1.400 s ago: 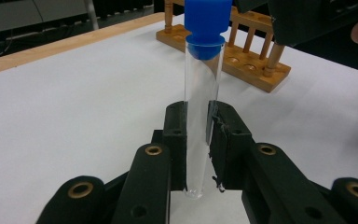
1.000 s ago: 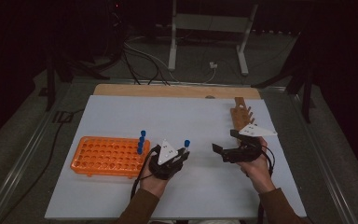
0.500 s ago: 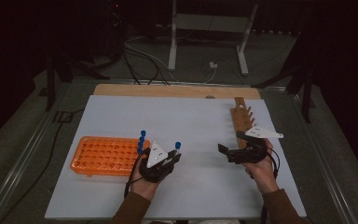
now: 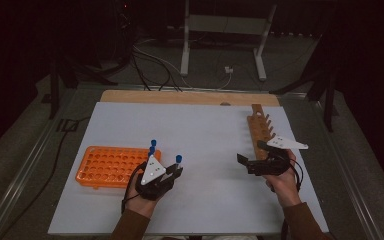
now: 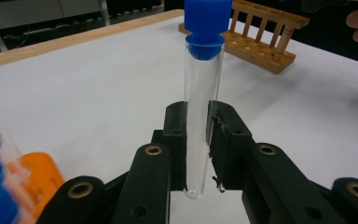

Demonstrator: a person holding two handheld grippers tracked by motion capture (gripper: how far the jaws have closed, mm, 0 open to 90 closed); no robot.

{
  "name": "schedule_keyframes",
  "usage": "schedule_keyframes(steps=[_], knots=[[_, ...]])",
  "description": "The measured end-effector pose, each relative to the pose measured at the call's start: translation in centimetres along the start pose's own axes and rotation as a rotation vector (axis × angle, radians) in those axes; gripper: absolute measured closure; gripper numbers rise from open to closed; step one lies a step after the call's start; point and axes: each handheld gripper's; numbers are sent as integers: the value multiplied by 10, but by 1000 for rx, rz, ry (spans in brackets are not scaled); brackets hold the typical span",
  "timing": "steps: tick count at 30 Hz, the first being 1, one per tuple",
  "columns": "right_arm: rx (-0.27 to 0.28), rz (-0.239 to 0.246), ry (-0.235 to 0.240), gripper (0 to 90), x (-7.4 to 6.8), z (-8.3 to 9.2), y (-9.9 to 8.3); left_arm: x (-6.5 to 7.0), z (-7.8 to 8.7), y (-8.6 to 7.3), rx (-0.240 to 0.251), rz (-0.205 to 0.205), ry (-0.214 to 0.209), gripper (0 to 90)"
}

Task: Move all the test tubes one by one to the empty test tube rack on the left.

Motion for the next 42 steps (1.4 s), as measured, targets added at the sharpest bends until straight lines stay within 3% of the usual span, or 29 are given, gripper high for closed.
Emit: schedule_keyframes(steps=[17,24,42], knots=[[17,-7,-5,0,4,4,1,-17,27,-3,2,3,29,781],[18,-3,-1,0,4,4,1,-26,39,-6,10,16,61,780],[14,0,5,0,3,4,0,-36,55,-11,11,3,113,781]])
Point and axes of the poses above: each handheld gripper's, and its own axes: z roughly backward along the jaws, y roughly out of its top, x roughly to its right, and after that the axes turned 14 degrees about x, right-handed
